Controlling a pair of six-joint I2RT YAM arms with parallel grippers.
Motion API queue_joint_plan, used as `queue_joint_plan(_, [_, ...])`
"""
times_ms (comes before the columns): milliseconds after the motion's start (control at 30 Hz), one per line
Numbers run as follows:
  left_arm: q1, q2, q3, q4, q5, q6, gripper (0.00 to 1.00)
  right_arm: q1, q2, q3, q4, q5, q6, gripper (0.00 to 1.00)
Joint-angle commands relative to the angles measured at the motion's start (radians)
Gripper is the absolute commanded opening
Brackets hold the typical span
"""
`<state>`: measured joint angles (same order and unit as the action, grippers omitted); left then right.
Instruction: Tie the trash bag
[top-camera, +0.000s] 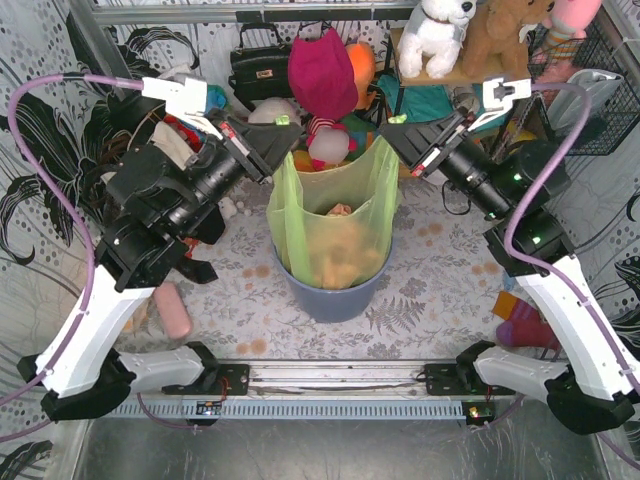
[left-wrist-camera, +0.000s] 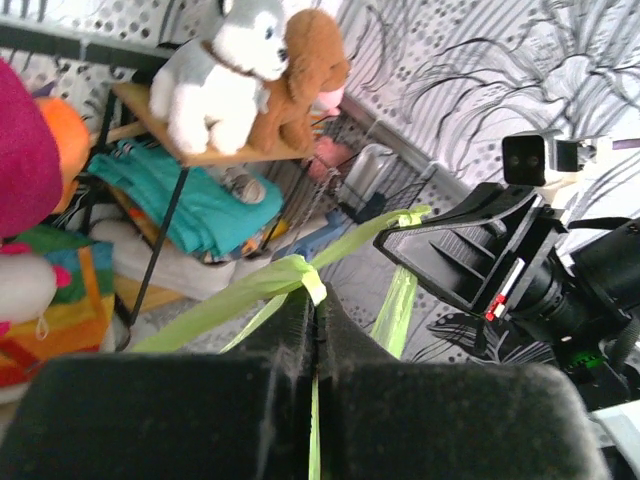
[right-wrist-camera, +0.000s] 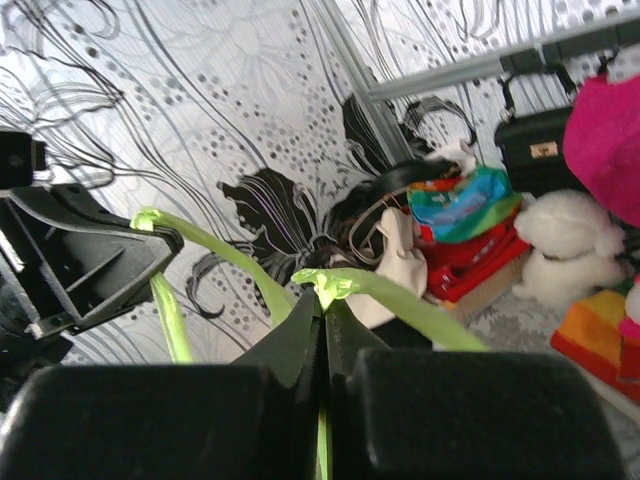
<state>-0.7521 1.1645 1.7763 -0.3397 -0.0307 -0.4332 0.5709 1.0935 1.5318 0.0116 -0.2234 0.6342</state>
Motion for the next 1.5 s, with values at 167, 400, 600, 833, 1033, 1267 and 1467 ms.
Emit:
queue_joint_plan(167, [0.026, 0.159, 0.286, -0.060, -0.049, 0.077, 0.02, 0.000, 0.121, 0.202, 0.007, -0.013, -0.019, 0.00])
queue_joint_plan(400, [0.030, 0.139, 0.216, -0.010, -0.028, 0.040, 0.02, 0.001, 0.123, 0.229, -0.051, -0.004, -0.028, 0.00])
queue_joint_plan(600, [0.086, 0.075, 0.023, 0.032, -0.065, -0.019, 0.02, 0.000, 0.017, 0.000, -0.014, 0.052, -0.011, 0.00])
queue_joint_plan(833, [0.174, 0.232, 0.345, -0.040, 0.077, -0.043, 0.02, 0.000, 0.112, 0.214, -0.060, 0.019, -0.041, 0.00])
queue_joint_plan(1033, [0.176, 0.218, 0.338, -0.035, 0.098, -0.034, 0.03, 0.001, 0.123, 0.264, -0.066, -0.027, -0.023, 0.00])
queue_joint_plan(1267, [0.177, 0.058, -0.016, 0.102, 0.151, -0.045, 0.04, 0.000, 0.035, -0.012, 0.031, 0.027, 0.031, 0.00])
queue_joint_plan(1467, [0.182, 0.130, 0.200, 0.032, 0.158, -0.013, 0.03, 0.000, 0.136, 0.189, 0.000, -0.011, 0.007, 0.00])
